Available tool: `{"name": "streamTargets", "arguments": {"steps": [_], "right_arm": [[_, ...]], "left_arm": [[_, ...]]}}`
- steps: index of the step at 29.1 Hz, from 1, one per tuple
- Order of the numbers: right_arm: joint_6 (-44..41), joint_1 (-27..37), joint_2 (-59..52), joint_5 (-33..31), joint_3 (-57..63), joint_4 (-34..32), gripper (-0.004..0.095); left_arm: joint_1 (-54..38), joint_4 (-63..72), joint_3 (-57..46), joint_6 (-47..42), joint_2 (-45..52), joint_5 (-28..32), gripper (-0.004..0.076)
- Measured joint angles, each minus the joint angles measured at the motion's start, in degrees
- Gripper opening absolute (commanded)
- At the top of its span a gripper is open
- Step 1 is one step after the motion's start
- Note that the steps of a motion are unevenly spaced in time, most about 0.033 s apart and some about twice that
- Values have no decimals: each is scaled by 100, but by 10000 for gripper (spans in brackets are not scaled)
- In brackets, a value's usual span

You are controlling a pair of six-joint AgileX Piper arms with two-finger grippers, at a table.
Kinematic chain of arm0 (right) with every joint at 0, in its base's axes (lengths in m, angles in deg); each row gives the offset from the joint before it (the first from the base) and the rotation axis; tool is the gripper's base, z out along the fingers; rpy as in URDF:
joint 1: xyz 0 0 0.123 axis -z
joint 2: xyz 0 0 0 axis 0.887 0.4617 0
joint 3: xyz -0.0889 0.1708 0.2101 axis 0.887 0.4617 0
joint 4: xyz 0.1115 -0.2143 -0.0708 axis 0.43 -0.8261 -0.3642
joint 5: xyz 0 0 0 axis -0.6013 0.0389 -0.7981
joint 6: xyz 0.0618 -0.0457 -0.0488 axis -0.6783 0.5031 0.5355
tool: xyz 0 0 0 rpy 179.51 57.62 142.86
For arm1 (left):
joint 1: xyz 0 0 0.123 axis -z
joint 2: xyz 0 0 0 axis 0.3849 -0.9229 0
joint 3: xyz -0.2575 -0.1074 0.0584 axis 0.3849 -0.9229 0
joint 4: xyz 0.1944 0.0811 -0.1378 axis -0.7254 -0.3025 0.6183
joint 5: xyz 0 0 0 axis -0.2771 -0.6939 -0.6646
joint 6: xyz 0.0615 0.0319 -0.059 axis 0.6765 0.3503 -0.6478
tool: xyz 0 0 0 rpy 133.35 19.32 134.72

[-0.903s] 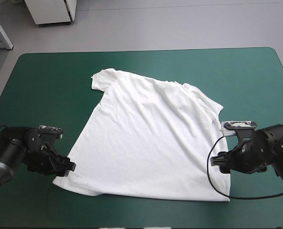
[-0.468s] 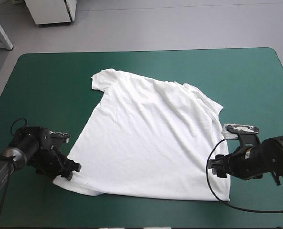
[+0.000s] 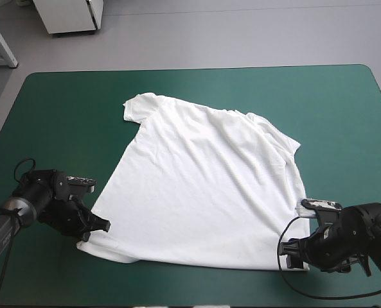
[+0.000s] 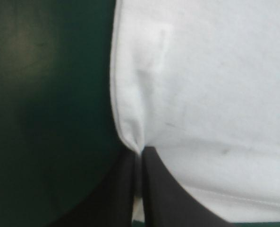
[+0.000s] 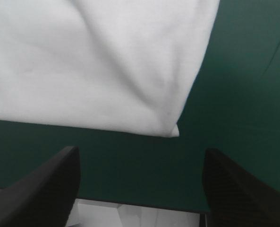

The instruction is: Fold the cloth

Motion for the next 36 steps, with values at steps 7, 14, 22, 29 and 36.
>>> {"name": "streamTargets", "arguments": {"steps": [7,14,22,29,36], "right_arm": [[-6,0,278,538,416,200,669],[121,0,1109,821,365,214,388],[723,0,1234,1474,280,456,-15],[279,0,840,1283,-997,-316,-15],[162,0,852,819,-3826,-664,-15]], "left_arm": [[0,6,-17,30,18,34,-9],[-5,35,-37,150,30,68,-9],[-5,51,35,261,30,18,-9],[1,475,831,279,290,78,-9],[1,523,3641,232,854,-481,-9]]}}
